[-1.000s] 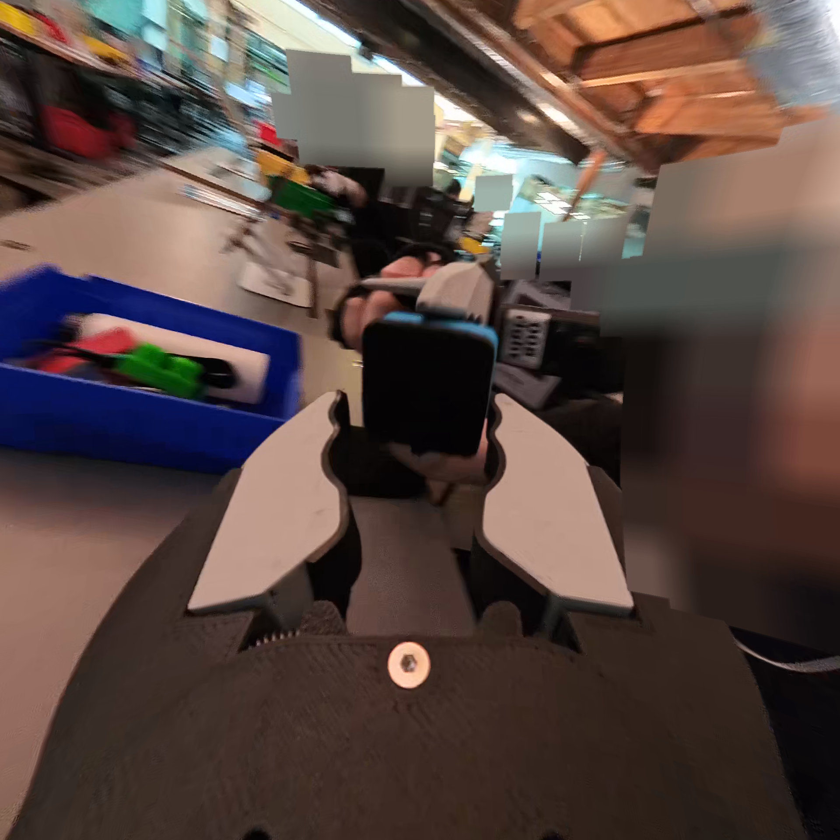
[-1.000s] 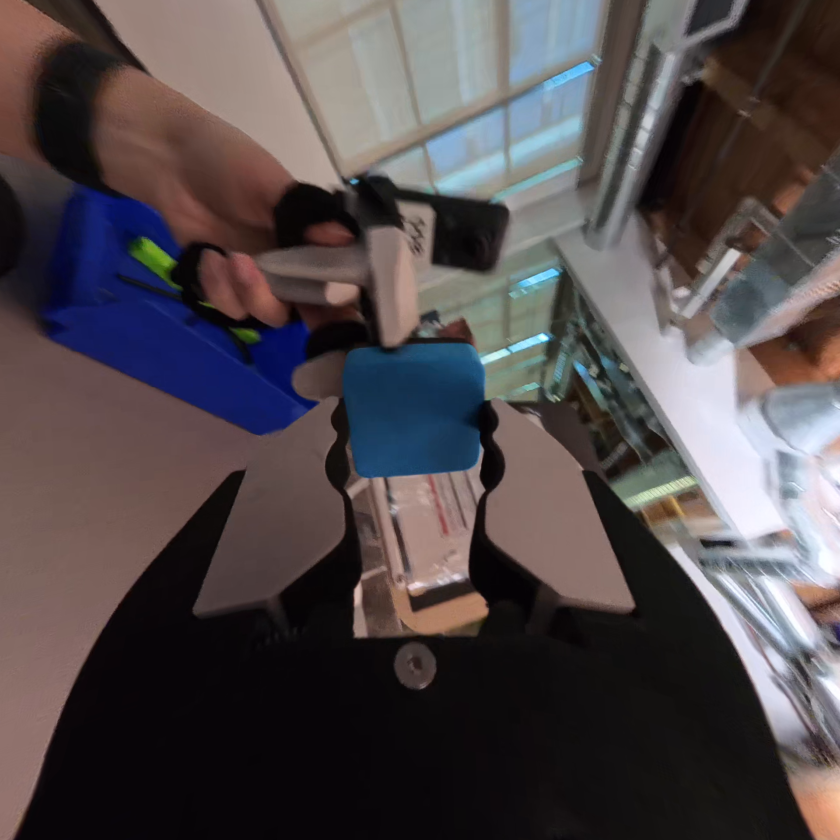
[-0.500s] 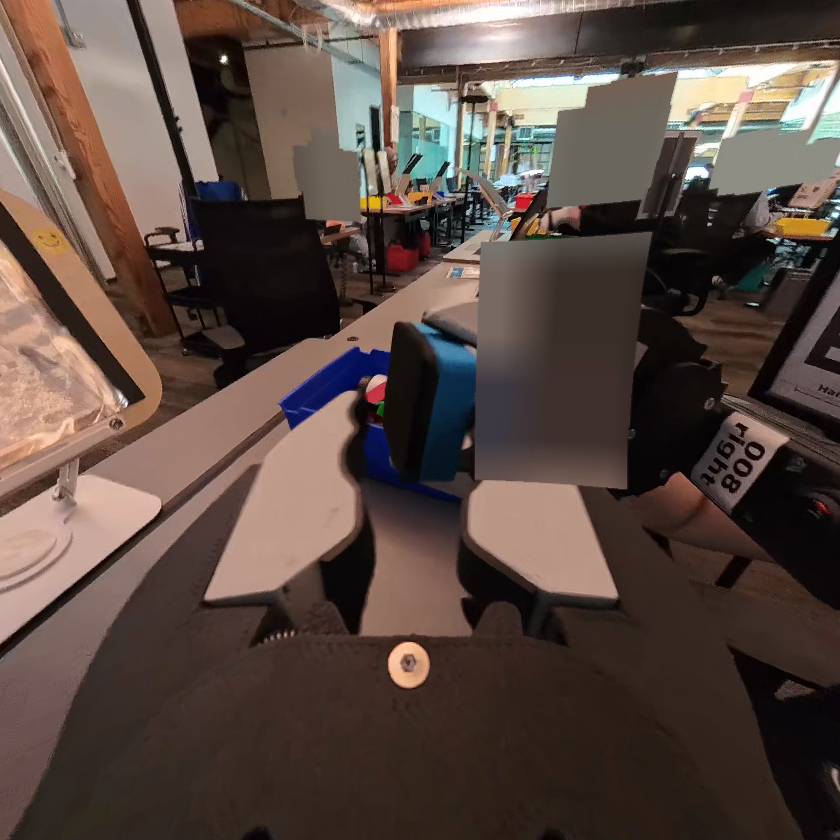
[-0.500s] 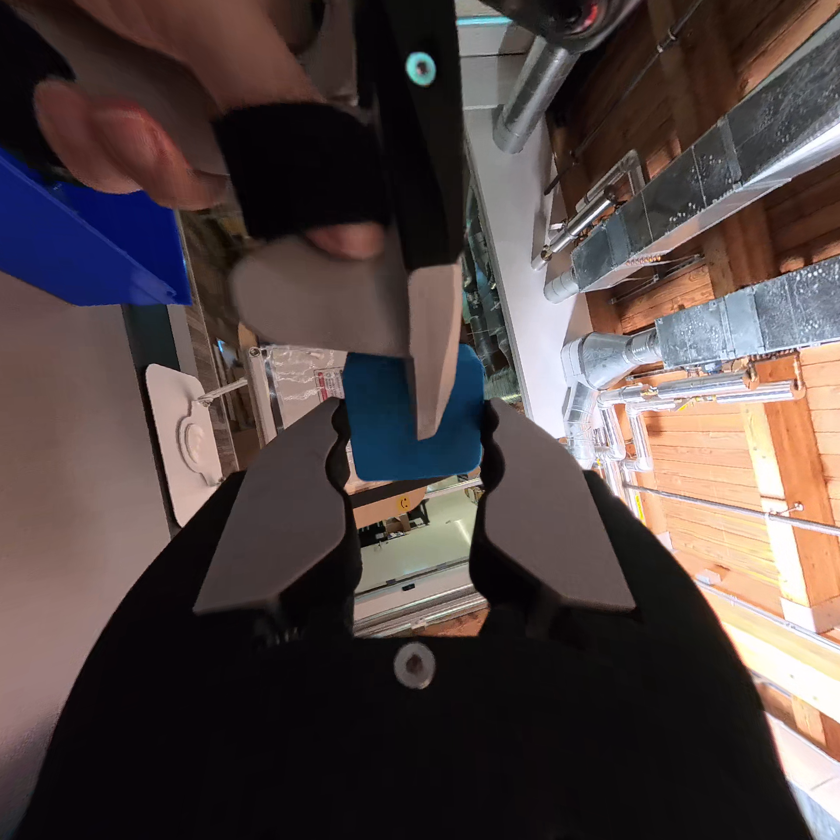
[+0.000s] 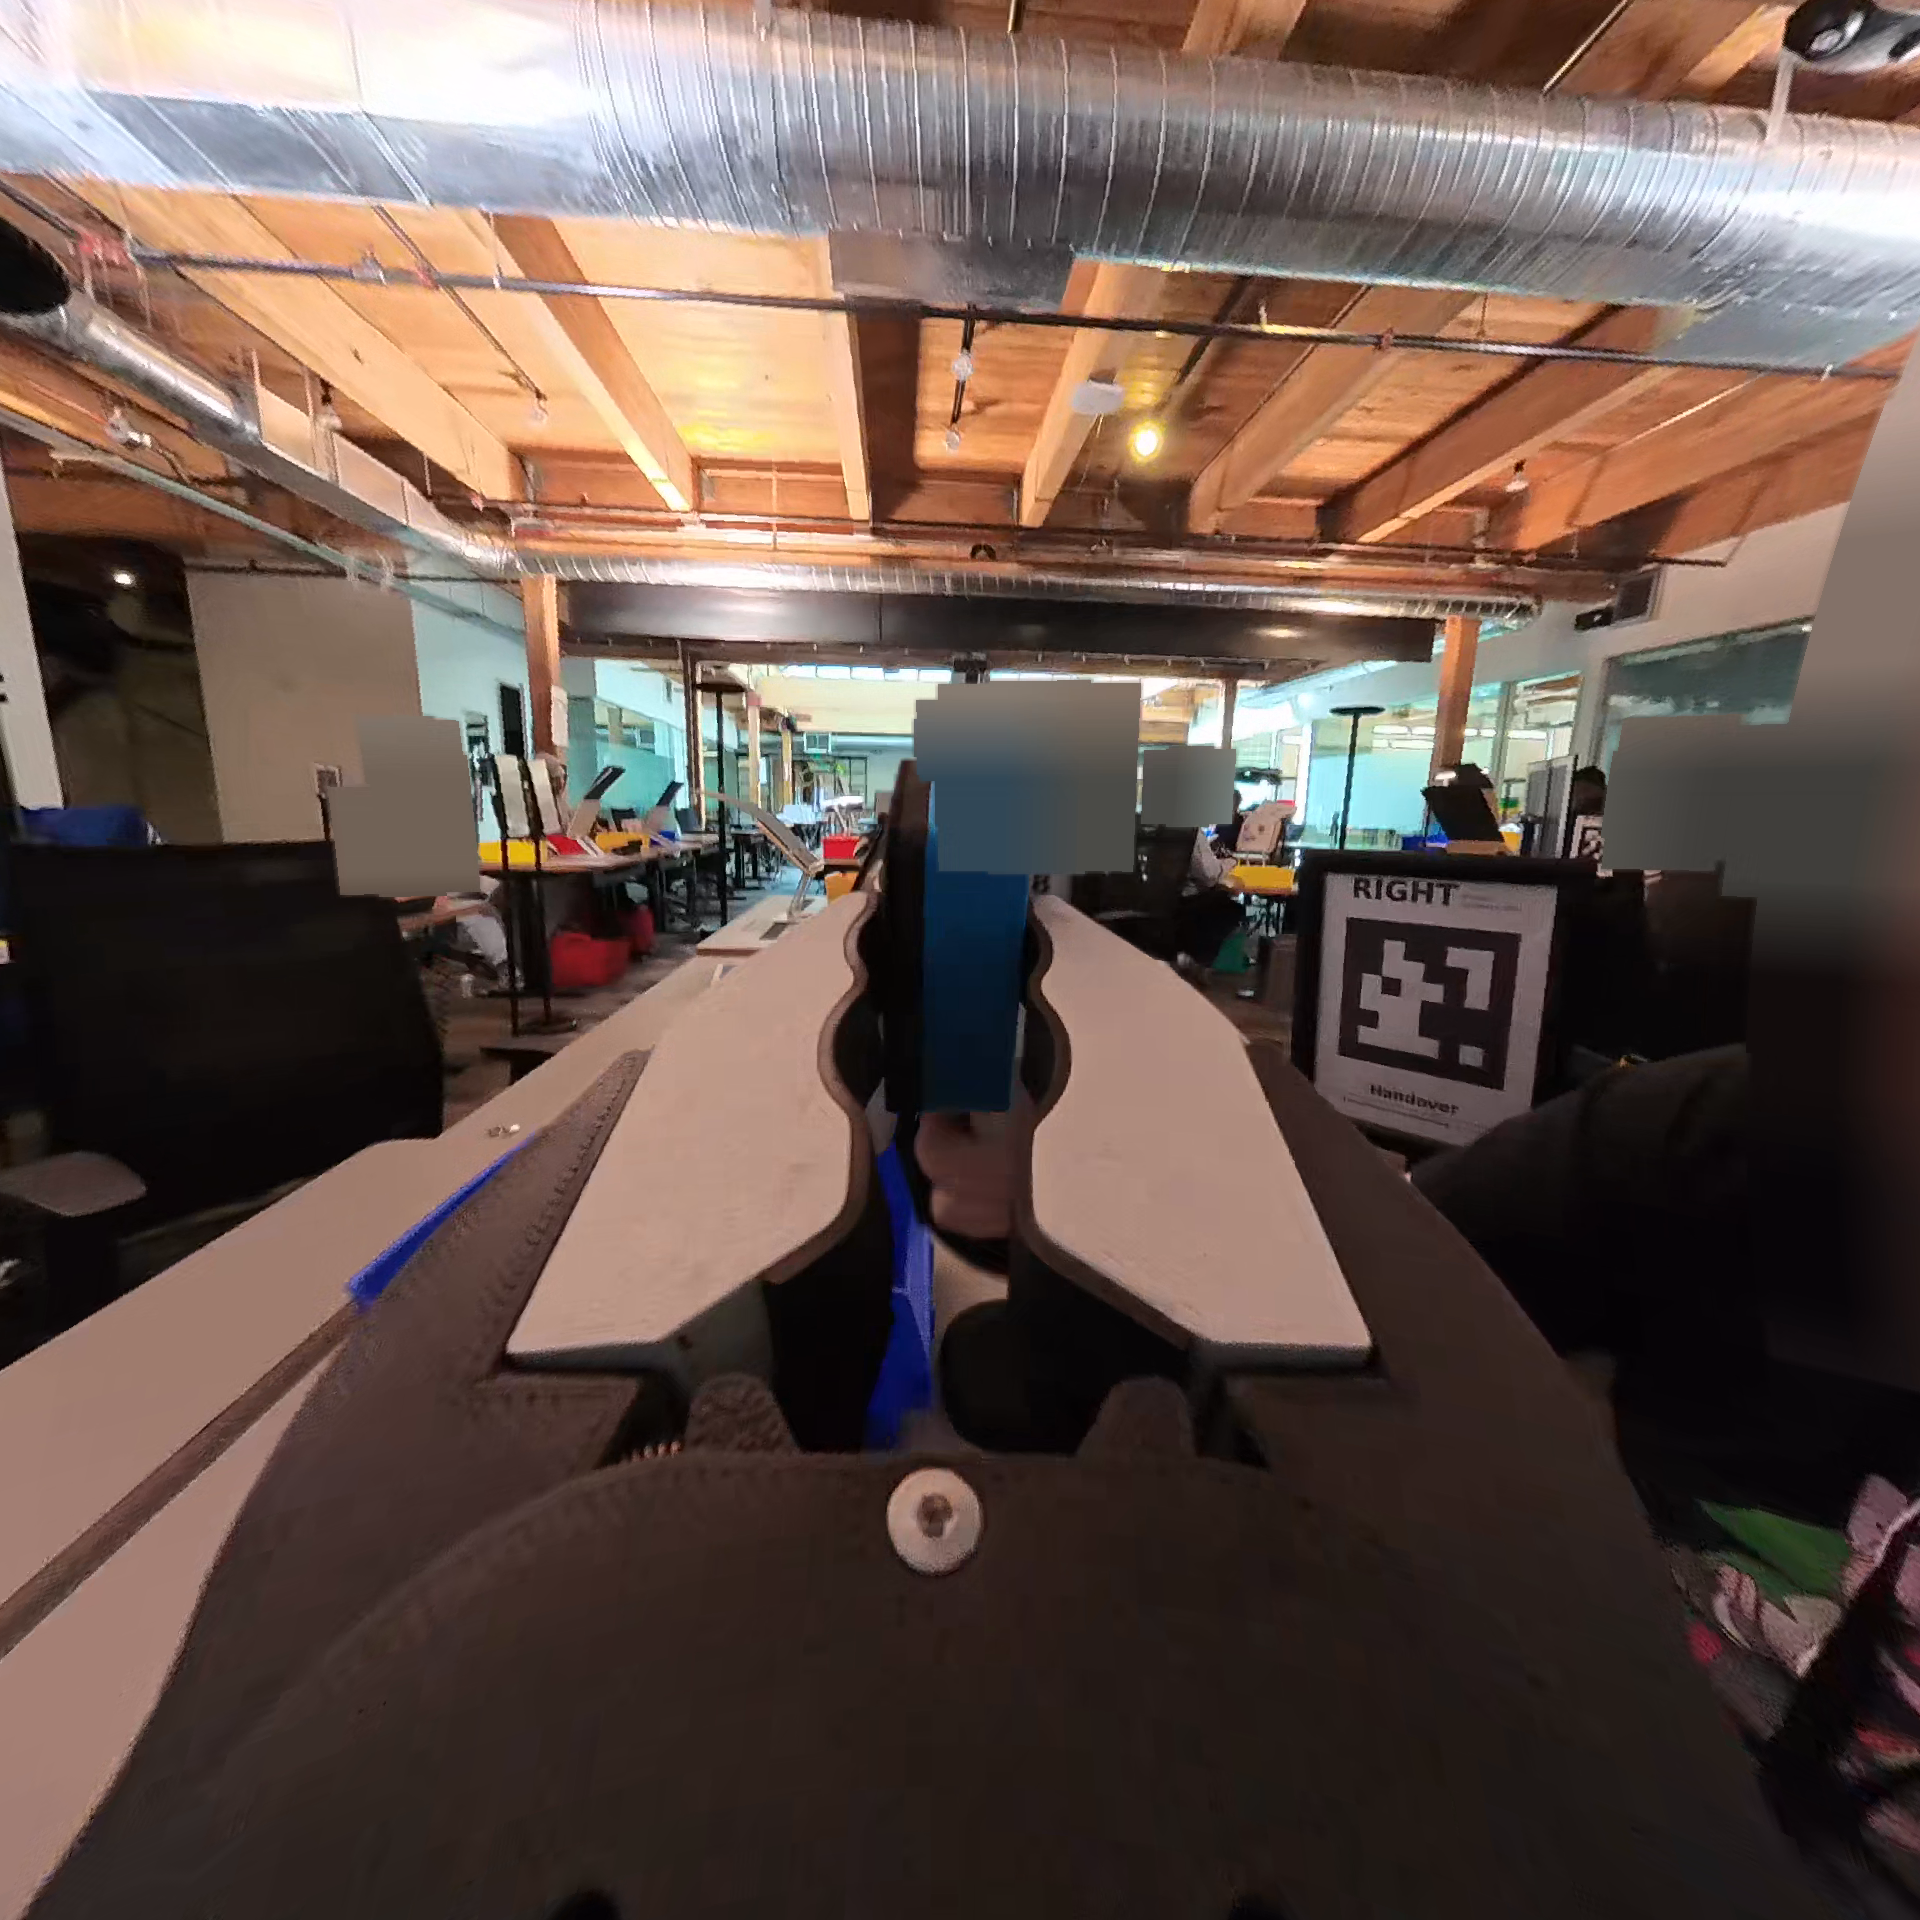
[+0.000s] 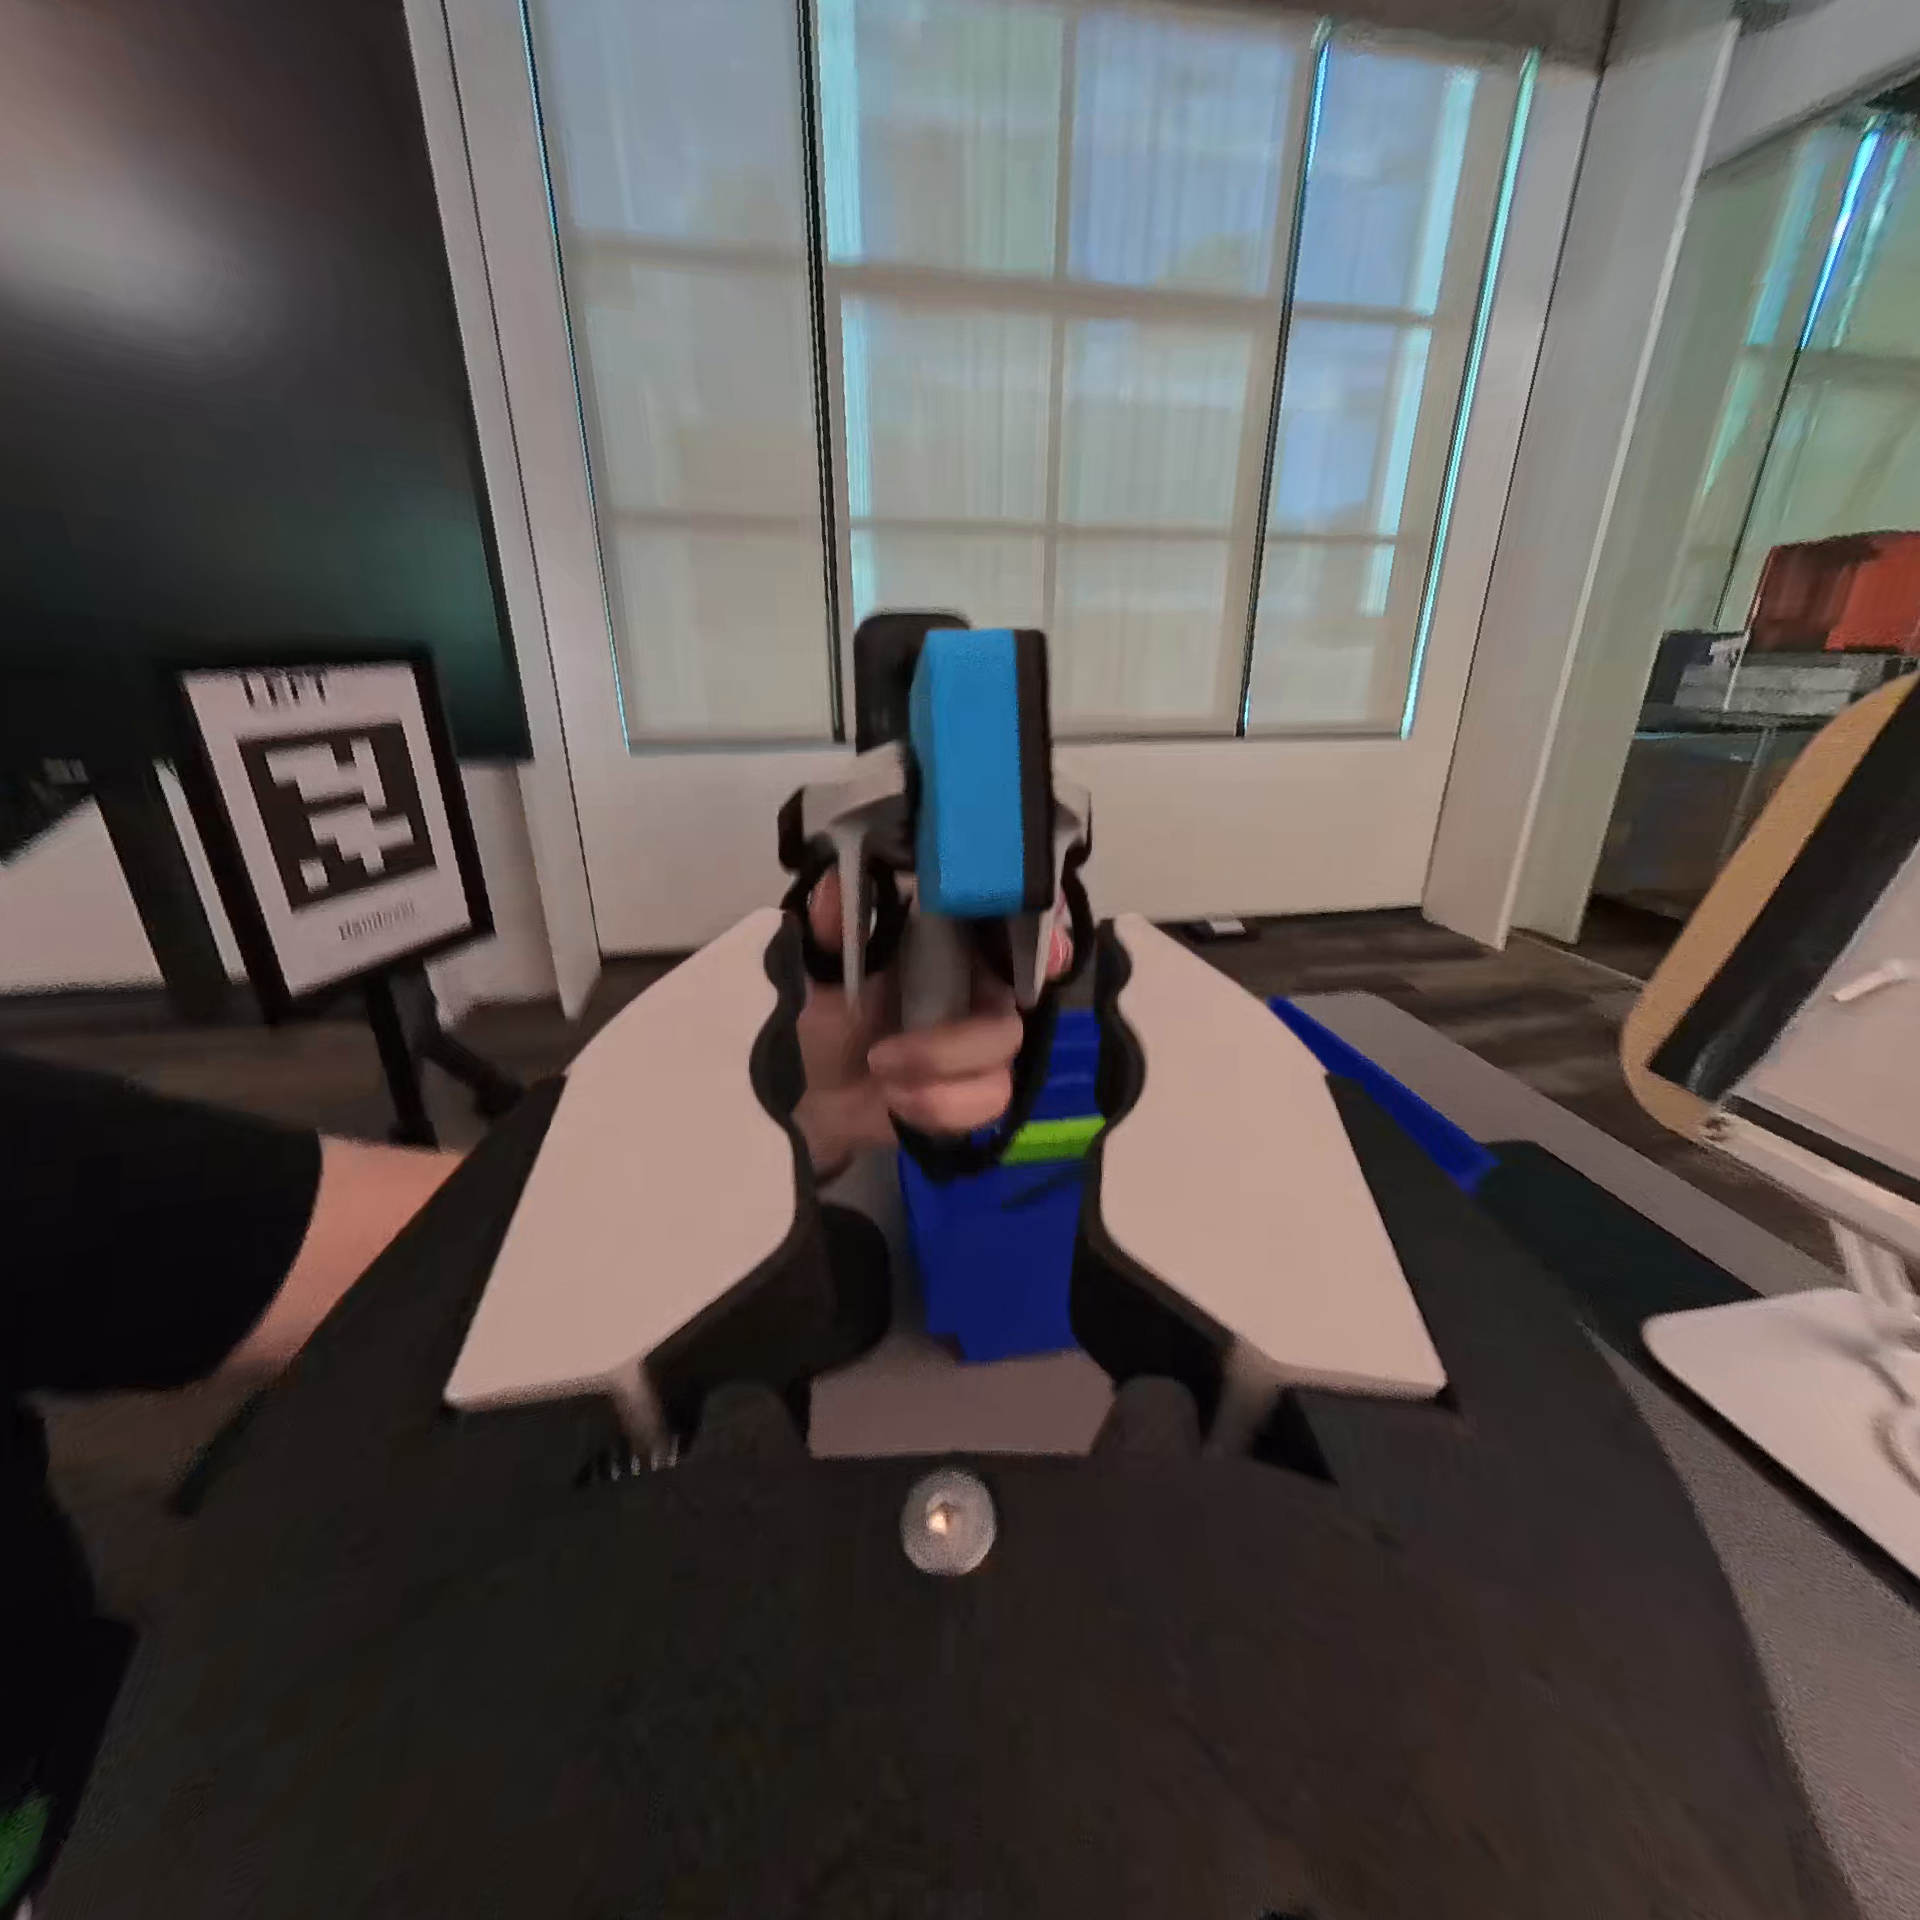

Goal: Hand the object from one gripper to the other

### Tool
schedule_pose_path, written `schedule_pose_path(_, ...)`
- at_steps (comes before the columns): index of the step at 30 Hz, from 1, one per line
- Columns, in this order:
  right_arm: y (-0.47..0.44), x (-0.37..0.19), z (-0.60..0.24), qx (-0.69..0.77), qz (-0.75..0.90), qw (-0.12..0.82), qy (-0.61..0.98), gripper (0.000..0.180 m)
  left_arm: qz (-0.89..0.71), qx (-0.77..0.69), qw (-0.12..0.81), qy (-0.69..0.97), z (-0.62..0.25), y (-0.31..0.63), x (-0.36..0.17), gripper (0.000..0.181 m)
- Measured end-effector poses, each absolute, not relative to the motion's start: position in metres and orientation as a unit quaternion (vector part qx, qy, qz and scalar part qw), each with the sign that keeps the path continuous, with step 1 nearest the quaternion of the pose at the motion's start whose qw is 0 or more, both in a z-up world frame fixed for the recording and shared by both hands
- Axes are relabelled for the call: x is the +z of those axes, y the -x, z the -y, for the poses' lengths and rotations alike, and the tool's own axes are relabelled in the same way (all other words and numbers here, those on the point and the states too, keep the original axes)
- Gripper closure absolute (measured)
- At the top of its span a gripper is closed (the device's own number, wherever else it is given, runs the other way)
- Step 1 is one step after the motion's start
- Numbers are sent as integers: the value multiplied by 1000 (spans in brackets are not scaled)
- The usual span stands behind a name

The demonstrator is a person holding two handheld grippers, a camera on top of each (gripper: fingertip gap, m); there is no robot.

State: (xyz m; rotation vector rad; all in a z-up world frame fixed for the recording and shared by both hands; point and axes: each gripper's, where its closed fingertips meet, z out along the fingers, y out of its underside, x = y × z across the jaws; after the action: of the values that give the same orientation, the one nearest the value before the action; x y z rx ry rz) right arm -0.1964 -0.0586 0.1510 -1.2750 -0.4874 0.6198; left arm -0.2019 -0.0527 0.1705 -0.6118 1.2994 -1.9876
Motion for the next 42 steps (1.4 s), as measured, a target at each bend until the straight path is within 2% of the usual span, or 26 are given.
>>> schedule_pose_path(1, 196, 152, 56, 300, 204, 740, 566, 130, -494, -765, 339, 235, 57, 199, 169, 158)
schedule_pose_path(5, 194, 152, 56, 379, 177, 736, 532, 157, -477, -777, 333, 241, 68, 191, 166, 158)
schedule_pose_path(7, 190, 154, 60, 424, 179, 718, 521, 158, -479, -778, 313, 259, 73, 189, 163, 157)
schedule_pose_path(9, 186, 154, 66, 475, 199, 671, 533, 158, -531, -736, 334, 255, 77, 189, 159, 154)
schedule_pose_path(10, 184, 153, 71, 503, 212, 633, 548, 158, -565, -693, 369, 252, 76, 189, 155, 141)
schedule_pose_path(12, 178, 143, 85, 550, 233, 534, 598, 158, -626, -582, 458, 245, 70, 190, 147, 96)
schedule_pose_path(15, 170, 128, 101, 545, 249, 469, 649, 158, -700, -446, 512, 222, 77, 191, 128, 81)
schedule_pose_path(23, 198, 91, 113, 484, 295, 362, 740, 158, -793, -346, 480, 143, 114, 171, 82, 84)
schedule_pose_path(24, 198, 96, 111, 486, 290, 369, 737, 157, -792, -349, 486, 121, 117, 175, 85, 95)
schedule_pose_path(25, 197, 103, 108, 493, 281, 381, 730, 157, -782, -354, 502, 106, 117, 177, 91, 116)
schedule_pose_path(29, 201, 121, 93, 472, 271, 432, 719, 156, -747, -363, 544, 115, 102, 179, 110, 118)
schedule_pose_path(33, 175, 180, 45, 315, 165, 676, 645, 121, -642, -299, 681, 186, 49, 183, 153, 119)
schedule_pose_path(34, 168, 193, 39, 260, 132, 718, 632, 113, -609, -253, 726, 196, 33, 187, 163, 119)
schedule_pose_path(36, 172, 213, 39, 150, 118, 782, 594, 107, -525, -132, 815, 204, 3, 201, 186, 119)
schedule_pose_path(38, 186, 220, 36, 36, 125, 804, 581, 106, -462, -61, 864, 191, -5, 214, 201, 119)
schedule_pose_path(42, 215, 204, 23, -129, 192, 768, 597, 105, -439, -61, 875, 193, 1, 214, 201, 119)
